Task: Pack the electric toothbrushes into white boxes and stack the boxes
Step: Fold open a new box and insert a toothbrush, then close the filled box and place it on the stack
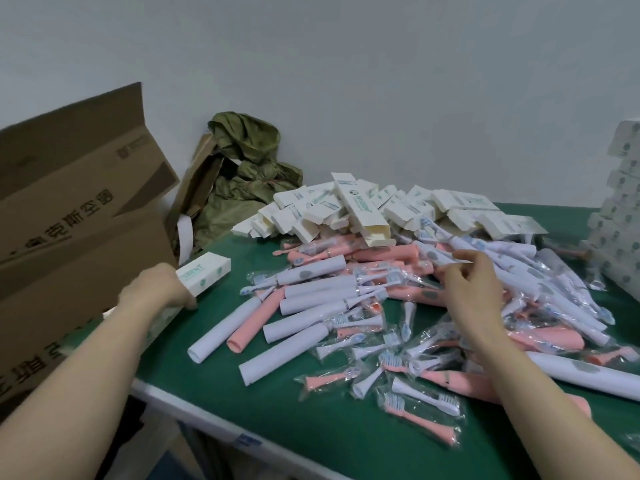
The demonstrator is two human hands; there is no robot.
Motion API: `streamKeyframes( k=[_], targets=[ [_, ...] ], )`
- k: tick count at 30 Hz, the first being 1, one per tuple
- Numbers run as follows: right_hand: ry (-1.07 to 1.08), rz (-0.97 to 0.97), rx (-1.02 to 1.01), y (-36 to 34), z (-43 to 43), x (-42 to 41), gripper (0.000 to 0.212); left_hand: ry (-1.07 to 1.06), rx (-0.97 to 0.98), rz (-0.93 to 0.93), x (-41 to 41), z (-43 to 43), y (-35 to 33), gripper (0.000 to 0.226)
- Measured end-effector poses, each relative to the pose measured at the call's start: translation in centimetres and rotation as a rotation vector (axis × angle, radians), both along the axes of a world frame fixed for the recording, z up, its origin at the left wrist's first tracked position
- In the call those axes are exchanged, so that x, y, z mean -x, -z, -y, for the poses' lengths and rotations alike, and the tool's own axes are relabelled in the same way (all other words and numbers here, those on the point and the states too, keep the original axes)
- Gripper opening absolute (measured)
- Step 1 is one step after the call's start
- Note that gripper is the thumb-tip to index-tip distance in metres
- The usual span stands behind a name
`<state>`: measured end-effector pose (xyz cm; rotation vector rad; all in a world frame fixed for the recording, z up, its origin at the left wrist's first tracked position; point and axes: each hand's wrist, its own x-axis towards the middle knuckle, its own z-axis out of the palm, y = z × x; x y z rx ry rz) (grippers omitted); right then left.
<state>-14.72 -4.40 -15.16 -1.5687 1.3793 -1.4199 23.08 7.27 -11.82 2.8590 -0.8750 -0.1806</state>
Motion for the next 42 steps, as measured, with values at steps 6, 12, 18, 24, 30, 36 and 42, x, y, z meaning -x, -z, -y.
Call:
streamKeyframes(
  k=[6,12,18,24,30,36,42],
  targets=[
    [-0.007,-0.055,0.023,0.8,-0.3,-1.0,0.029,-0.048,0.146,0.051,0.9,0.3,1.0,0.054],
    [-0.098,-0.143,0.008,1.4,-0.3,-1.3,0.023,-0.007,0.175,-0.018,1.0,1.5,1.2,0.04],
    [-0.089,-0.222,0.018,2.3,-0.2,-0.2,0.025,0.01,0.193,-0.035,2.0,4.1,0.9,0.044],
    [-0.111,-0.307,0.067,2.3,-0.1,-1.3,0.027,0.048,0.217,-0.085,0.4,6.0,0.1,0.055],
    [-0.12,-0.287,0.066,1.8,0.5,-1.4,0.024,0.039,0.197,-0.148,-1.5,5.8,-0.7,0.061],
    [-0.114,-0.252,0.038,2.0,0.1,-1.3,0.021,0.046,0.066,-0.098,-1.3,5.3,1.1,0.056],
    [-0.111,-0.232,0.008,2.0,-0.3,-0.9,0.021,0.096,0.081,-0.052,-1.7,6.5,0.9,0.05]
  ],
)
